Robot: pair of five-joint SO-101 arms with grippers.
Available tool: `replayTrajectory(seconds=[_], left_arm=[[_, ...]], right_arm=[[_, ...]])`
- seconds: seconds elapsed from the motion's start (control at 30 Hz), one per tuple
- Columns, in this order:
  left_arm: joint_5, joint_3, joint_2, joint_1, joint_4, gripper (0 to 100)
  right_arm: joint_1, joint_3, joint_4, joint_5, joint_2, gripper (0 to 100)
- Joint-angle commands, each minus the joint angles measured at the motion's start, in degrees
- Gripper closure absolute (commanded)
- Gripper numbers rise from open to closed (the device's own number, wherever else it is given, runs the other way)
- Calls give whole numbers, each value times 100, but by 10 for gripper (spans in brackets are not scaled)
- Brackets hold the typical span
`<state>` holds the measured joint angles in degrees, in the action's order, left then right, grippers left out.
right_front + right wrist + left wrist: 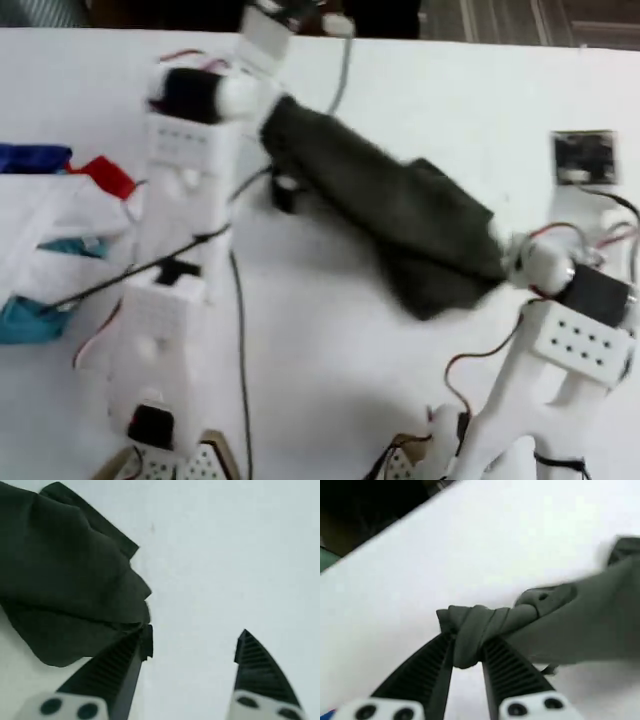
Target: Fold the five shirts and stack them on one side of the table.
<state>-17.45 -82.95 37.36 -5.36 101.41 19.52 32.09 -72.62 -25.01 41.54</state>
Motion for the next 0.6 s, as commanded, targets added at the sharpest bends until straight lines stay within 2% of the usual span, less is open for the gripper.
replayTrajectory(seconds=[0.0, 0.17, 0.3, 0.43, 0.57], left_arm=[[70, 418, -993, 360, 114, 975], [35, 2923, -1767, 721, 79, 973], [35, 4488, -1837, 1011, -193, 973], [35, 5358, -1837, 1442, -774, 973], [35, 5631, -1837, 1714, -1064, 973]], right_arm=[[-866, 299, -13, 79, 163, 715], [-2123, 1292, 215, 53, 163, 715], [-3231, 1987, 673, 26, 119, 715], [-4110, 2664, 1358, 70, 110, 714], [-4286, 3165, 2079, 70, 110, 714]])
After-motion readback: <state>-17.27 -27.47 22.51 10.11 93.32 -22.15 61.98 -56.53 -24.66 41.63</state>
